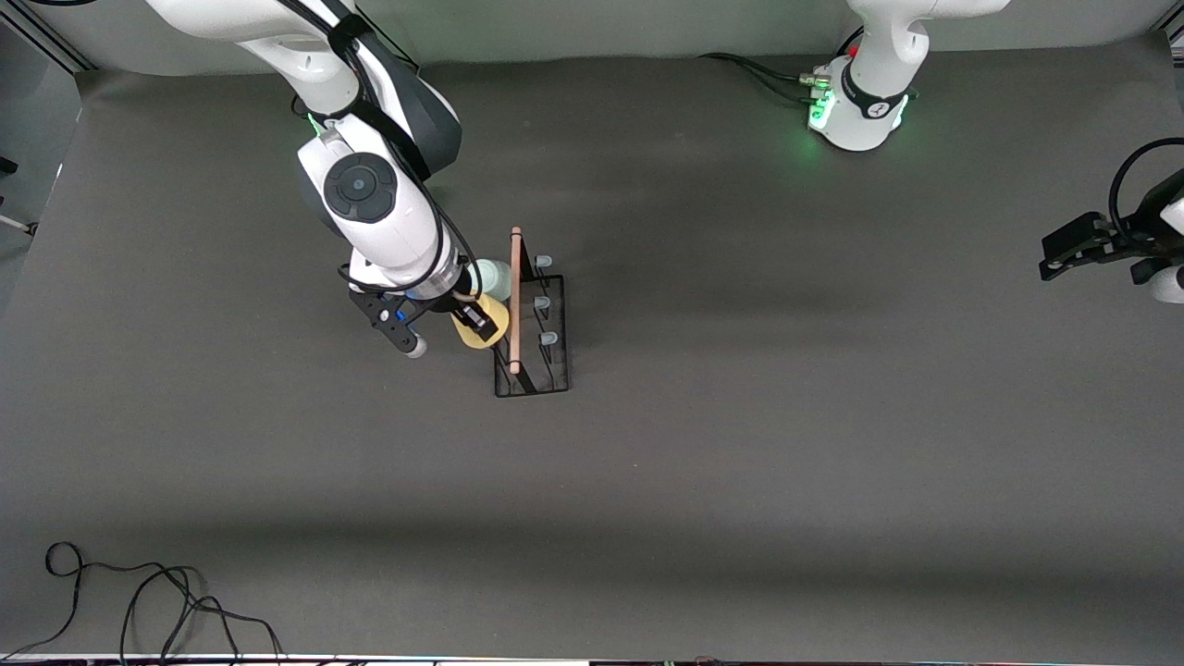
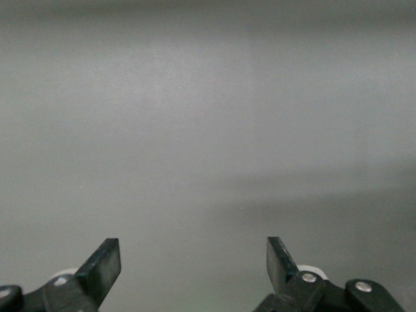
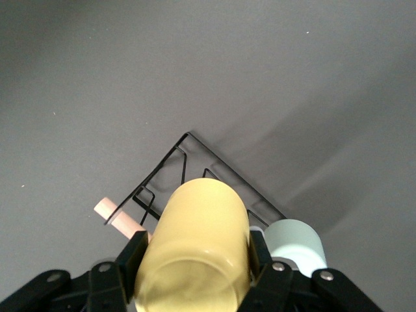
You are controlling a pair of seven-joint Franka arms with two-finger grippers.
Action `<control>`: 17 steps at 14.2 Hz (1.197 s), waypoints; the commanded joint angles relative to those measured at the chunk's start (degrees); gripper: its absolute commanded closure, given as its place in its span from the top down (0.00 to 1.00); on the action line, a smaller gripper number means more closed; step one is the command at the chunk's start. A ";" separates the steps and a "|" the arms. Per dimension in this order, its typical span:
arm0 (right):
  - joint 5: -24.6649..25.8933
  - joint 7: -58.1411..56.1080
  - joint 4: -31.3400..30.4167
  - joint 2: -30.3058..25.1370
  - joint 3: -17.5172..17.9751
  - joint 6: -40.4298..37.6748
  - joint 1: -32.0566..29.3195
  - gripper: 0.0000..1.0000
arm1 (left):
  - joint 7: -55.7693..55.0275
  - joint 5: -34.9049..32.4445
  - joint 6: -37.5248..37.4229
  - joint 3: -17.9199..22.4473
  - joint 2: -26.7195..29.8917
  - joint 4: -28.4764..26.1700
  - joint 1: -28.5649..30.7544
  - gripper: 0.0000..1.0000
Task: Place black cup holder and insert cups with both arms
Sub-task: 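Carry the yellow cup with the right gripper onto a holder peg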
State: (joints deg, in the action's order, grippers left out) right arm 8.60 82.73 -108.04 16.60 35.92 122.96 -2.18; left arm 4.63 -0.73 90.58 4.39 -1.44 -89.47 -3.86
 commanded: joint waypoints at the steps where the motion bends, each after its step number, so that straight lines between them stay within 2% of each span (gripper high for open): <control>1: 1.68 1.64 -2.88 -1.22 -0.23 4.13 -0.28 0.00 | 0.64 0.64 0.30 0.09 0.56 -0.53 0.08 1.00; 4: 2.47 1.73 -2.88 0.53 -0.23 5.27 -0.28 0.00 | 0.55 0.64 0.39 0.09 0.39 -0.53 0.08 1.00; 8: 9.58 7.43 -2.35 5.72 -0.23 6.86 -0.28 0.00 | 0.55 0.64 0.39 0.09 0.39 -0.61 0.08 1.00; 12: 9.77 7.80 -1.83 6.25 -0.15 7.39 -0.37 0.00 | 0.55 0.64 0.39 0.00 0.30 -0.53 0.08 1.00; 13: 9.68 7.88 -1.56 6.34 -0.15 7.39 -0.37 0.05 | 0.55 0.64 0.47 0.09 0.30 -0.53 -0.01 1.00; 14: 9.59 7.88 -1.47 6.34 -0.23 7.39 -0.54 0.62 | 0.55 0.64 0.47 0.01 0.30 -0.53 0.08 1.00; 15: 9.33 7.88 -0.95 6.34 -0.23 7.21 -0.72 1.00 | 0.55 0.64 0.47 0.00 0.30 -0.53 0.08 1.00; 17: 9.24 7.10 2.20 6.25 -0.23 4.59 -0.81 1.00 | 0.55 0.64 0.47 0.00 0.30 -0.53 0.08 1.00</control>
State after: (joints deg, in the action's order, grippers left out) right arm 16.80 88.94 -108.95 23.09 35.48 130.10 -2.71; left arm 4.63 -0.67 90.58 4.37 -1.61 -89.53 -3.86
